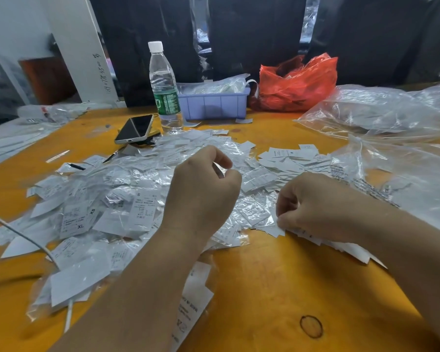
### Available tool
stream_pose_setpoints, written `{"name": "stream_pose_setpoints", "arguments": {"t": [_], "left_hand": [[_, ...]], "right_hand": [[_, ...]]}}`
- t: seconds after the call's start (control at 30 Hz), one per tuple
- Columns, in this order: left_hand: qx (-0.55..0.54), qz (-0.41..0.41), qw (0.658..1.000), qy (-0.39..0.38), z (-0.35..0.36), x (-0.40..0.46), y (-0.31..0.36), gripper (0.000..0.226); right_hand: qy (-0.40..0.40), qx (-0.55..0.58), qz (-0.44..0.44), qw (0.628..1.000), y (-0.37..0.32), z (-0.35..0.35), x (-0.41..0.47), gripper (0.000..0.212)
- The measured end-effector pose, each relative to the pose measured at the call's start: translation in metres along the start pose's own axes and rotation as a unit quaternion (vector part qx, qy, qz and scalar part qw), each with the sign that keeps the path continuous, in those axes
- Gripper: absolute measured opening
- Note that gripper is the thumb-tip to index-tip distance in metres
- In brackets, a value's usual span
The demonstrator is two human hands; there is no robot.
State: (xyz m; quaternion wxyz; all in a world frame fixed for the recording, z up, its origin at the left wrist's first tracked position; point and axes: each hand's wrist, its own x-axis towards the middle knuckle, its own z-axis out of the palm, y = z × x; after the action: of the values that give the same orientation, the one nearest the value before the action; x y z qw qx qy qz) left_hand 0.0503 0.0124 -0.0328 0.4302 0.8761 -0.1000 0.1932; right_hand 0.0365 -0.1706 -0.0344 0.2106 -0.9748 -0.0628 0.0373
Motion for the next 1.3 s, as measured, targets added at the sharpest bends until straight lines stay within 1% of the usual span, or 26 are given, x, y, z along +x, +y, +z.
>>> {"name": "stream_pose_setpoints", "arguments": {"t": [0.07, 0.17, 0.3, 0.4, 0.47, 0.63, 0.73, 0.87, 0.97, 1.03, 1.1, 1.17, 1.3], "left_hand": [[0.000, -0.010, 0.999, -0.034, 0.002, -0.001, 0.000, 0.006], [0.003, -0.019, 0.997, -0.071, 0.005, -0.002, -0.001, 0.006], [0.012, -0.019, 0.994, -0.103, 0.010, -0.005, -0.001, 0.004], [0.015, -0.013, 0.993, -0.118, 0.012, -0.006, -0.001, 0.005], [0.016, -0.014, 0.992, -0.123, 0.012, -0.006, -0.002, 0.005], [0.017, -0.018, 0.991, -0.128, 0.011, -0.006, -0.001, 0.006], [0.014, -0.018, 0.991, -0.133, 0.011, -0.006, 0.000, 0.006], [0.016, -0.016, 0.990, -0.137, 0.011, -0.007, 0.000, 0.005], [0.016, -0.016, 0.990, -0.137, 0.012, -0.007, 0.000, 0.006], [0.015, -0.014, 0.991, -0.135, 0.012, -0.006, -0.001, 0.006], [0.012, -0.013, 0.991, -0.131, 0.011, -0.006, -0.001, 0.007], [0.011, -0.012, 0.991, -0.129, 0.012, -0.006, -0.001, 0.007], [0.016, -0.013, 0.991, -0.133, 0.012, -0.006, -0.001, 0.007]], "right_hand": [[0.015, 0.001, 0.004, 1.000, 0.001, 0.002, 0.001, 0.005], [0.031, -0.009, 0.021, 0.999, 0.002, 0.002, 0.002, 0.017], [0.042, 0.000, 0.018, 0.999, 0.003, 0.003, 0.003, 0.008], [0.035, 0.010, 0.014, 0.999, 0.003, 0.004, 0.003, 0.009], [0.034, 0.015, 0.011, 0.999, 0.002, 0.005, 0.003, 0.011], [0.046, 0.008, 0.024, 0.999, 0.000, 0.004, 0.002, 0.007], [0.035, -0.003, 0.016, 0.999, -0.003, 0.002, 0.001, 0.007], [0.038, -0.012, 0.005, 0.999, -0.007, 0.002, -0.002, 0.016], [0.046, -0.021, -0.005, 0.999, -0.008, 0.004, -0.002, 0.018], [0.045, -0.018, -0.013, 0.999, -0.008, 0.005, -0.002, 0.013], [0.052, -0.020, -0.005, 0.998, -0.006, 0.005, -0.001, 0.004], [0.056, -0.027, 0.006, 0.998, -0.005, 0.004, -0.001, 0.017], [0.056, -0.043, -0.003, 0.998, -0.009, 0.004, -0.004, 0.015]]}}
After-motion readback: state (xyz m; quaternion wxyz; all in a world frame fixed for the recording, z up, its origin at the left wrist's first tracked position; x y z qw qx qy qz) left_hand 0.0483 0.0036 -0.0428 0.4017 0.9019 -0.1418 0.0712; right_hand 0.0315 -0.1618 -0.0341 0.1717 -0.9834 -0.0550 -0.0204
